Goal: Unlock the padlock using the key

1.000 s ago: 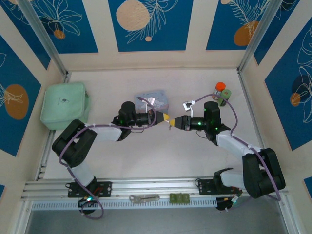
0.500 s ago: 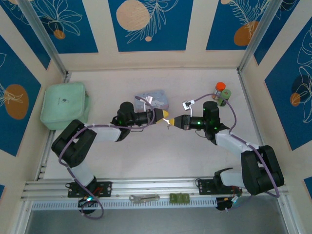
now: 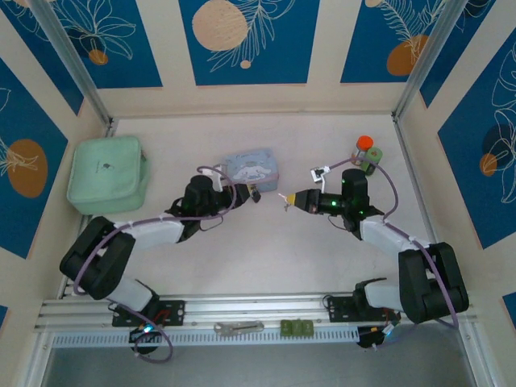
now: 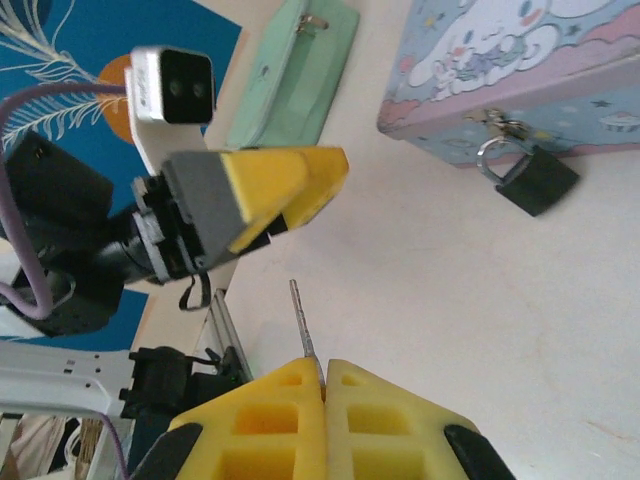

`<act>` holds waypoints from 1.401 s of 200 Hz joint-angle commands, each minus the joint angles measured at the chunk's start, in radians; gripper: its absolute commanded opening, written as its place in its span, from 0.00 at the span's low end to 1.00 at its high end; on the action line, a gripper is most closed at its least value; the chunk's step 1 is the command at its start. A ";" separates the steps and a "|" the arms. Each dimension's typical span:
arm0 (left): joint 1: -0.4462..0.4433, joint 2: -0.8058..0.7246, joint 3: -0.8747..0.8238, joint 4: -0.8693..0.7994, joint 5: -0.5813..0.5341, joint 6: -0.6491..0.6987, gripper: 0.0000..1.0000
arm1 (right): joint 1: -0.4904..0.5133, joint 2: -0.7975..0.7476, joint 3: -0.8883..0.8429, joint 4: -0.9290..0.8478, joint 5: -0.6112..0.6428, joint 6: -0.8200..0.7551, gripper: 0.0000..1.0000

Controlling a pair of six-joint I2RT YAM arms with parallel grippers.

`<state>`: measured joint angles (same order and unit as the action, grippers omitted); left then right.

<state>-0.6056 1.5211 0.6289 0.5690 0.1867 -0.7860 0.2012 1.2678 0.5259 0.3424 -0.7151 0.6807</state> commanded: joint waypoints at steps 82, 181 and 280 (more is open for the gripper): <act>-0.134 0.370 0.080 0.241 -0.380 -0.028 0.44 | -0.012 -0.114 -0.049 -0.055 0.050 0.008 0.00; -0.144 0.497 0.226 0.114 -0.409 0.000 0.40 | -0.055 -0.194 -0.067 -0.097 0.054 -0.001 0.00; -0.122 0.514 0.218 0.232 -0.294 -0.065 0.00 | -0.068 -0.230 -0.098 -0.118 0.080 0.012 0.00</act>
<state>-0.7399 2.0258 0.8692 0.7696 -0.1974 -0.8032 0.1410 1.0363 0.4423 0.2382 -0.6464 0.6910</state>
